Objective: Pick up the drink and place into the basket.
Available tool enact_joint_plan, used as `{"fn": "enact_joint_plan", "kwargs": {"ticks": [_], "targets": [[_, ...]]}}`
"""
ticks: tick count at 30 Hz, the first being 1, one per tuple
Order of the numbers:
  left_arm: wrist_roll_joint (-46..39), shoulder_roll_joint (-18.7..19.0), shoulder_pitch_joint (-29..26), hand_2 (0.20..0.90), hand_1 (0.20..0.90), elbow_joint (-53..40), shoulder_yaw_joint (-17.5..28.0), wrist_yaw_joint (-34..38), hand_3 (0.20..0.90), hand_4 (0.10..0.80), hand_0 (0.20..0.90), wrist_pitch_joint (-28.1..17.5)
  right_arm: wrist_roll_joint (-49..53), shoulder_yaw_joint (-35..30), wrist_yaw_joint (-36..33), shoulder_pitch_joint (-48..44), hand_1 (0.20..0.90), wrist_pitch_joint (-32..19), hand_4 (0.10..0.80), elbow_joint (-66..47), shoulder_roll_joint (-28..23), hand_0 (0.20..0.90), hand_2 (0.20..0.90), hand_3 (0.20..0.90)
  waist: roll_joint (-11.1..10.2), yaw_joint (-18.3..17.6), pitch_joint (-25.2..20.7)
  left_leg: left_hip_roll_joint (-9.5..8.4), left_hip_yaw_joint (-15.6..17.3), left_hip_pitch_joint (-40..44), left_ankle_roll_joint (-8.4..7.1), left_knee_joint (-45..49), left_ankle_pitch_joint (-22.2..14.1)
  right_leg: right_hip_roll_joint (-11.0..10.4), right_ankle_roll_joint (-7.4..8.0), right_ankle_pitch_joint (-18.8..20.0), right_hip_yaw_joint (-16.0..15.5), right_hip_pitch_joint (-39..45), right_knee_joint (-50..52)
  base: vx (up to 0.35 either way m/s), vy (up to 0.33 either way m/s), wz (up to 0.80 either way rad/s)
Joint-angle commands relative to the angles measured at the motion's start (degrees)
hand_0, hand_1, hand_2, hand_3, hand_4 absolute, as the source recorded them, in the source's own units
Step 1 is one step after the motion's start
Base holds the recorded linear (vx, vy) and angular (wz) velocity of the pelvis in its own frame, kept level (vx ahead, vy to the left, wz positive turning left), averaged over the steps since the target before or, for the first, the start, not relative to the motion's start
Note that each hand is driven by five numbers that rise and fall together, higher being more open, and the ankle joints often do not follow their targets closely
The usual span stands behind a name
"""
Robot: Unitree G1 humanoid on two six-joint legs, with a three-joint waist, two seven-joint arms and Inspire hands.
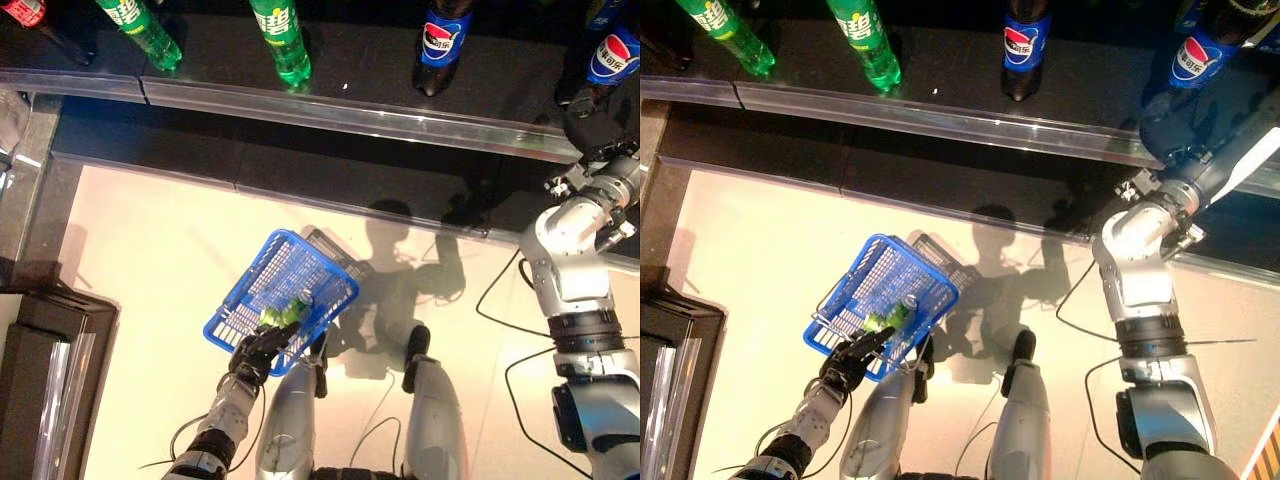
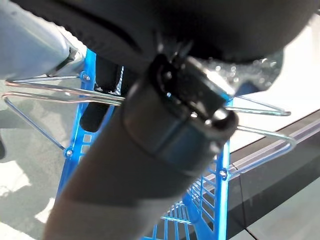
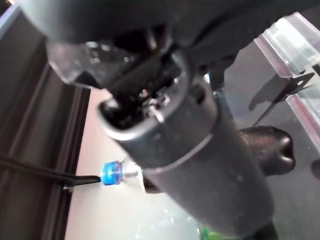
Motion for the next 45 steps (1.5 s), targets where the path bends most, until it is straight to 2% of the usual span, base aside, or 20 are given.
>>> {"fn": "enact_joint_plan", "kwargs": {"ticks": [1, 13, 27, 45], "targets": [[0.16, 5.23, 8.12, 0.3, 0.3, -0.7, -3.42, 1.13, 0.2, 0.1, 0.3, 0.44, 0.49, 0.71, 0.69, -10.05, 0.9, -4.19, 0.8, -2.98, -7.77, 0.9, 0.9, 0.9, -0.46, 1.41, -0.49, -1.27, -2.65, 0.42, 1.49, -0.37, 1.72, 0.85, -2.09, 1.81, -3.0, 2.82, -3.21, 0.008, -0.053, -0.11], [-1.29, 5.89, 8.07, 0.3, 0.3, -1.11, -4.29, 0.1, 0.2, 0.1, 0.3, 1.57, 6.86, 5.11, 5.88, -19.98, 0.9, -2.97, 0.8, 5.05, -9.25, 0.9, 0.9, 0.9, 0.44, 3.12, -0.48, -1.75, -3.2, -0.3, 1.51, -0.3, 1.84, 0.44, -2.86, 1.13, -4.21, 2.81, -3.08, 0.018, -0.003, -0.01], [-2.95, 8.24, 8.14, 0.3, 0.3, -2.87, -5.28, 0.31, 0.2, 0.1, 0.3, 2.22, 13.25, 8.17, 2.71, -27.34, 0.9, -5.3, 0.8, 16.15, -11.1, 0.9, 0.9, 0.9, 1.56, 4.55, -0.48, -2.23, -3.06, -3.51, 2.05, -0.62, 2.23, -0.11, -2.52, 1.32, -4.7, -0.66, -2.33, -0.003, -0.017, 0.0], [-5.11, 10.41, 9.15, 0.3, 0.3, -4.98, -5.86, -1.36, 0.2, 0.1, 0.3, 3.37, 15.14, 14.69, 4.42, -36.55, 0.9, -6.11, 0.8, 23.43, -15.03, 0.9, 0.9, 0.9, 2.43, 5.56, -0.48, -2.43, -2.88, -5.07, 2.12, -1.61, 2.8, -0.41, -2.34, 1.56, -4.88, -2.54, -2.55, 0.001, -0.002, 0.0]]}}
